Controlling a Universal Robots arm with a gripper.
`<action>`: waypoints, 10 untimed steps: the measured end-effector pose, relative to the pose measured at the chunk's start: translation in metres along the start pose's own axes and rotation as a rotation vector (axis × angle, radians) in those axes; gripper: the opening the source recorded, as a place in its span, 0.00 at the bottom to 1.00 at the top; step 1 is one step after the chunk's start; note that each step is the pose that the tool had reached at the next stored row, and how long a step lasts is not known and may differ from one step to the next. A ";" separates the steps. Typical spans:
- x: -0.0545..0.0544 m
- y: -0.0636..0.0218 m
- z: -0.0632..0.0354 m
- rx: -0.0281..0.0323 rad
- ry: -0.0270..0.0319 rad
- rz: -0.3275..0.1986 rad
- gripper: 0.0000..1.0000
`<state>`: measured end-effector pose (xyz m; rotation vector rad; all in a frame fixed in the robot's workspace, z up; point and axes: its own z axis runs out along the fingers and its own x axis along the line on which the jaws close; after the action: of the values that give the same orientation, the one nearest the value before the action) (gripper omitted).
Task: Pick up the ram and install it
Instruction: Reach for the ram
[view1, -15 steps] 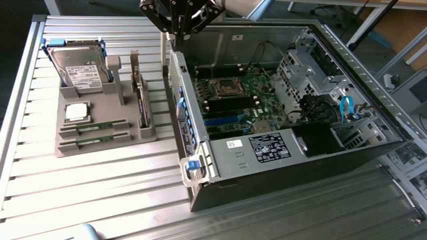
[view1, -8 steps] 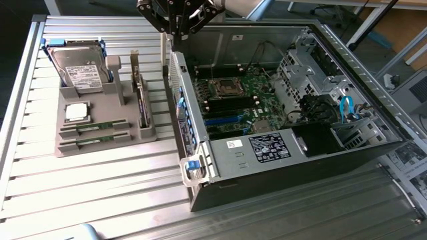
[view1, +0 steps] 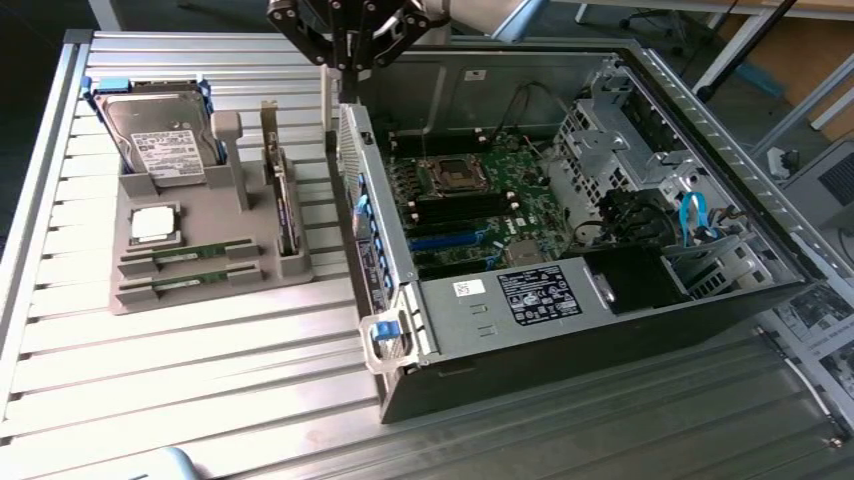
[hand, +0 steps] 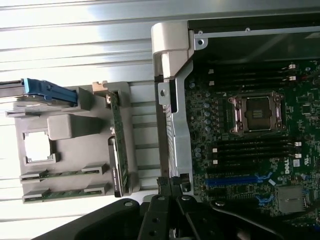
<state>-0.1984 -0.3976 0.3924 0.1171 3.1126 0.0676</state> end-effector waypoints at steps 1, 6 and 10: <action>0.001 0.0000 0.0000 0.0000 0.0000 0.000 0.11; 0.004 -0.0003 0.0001 0.0000 -0.0001 0.000 0.11; 0.007 -0.0004 0.0002 0.0000 -0.0001 0.000 0.11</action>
<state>-0.2049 -0.3975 0.3921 0.1171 3.1125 0.0676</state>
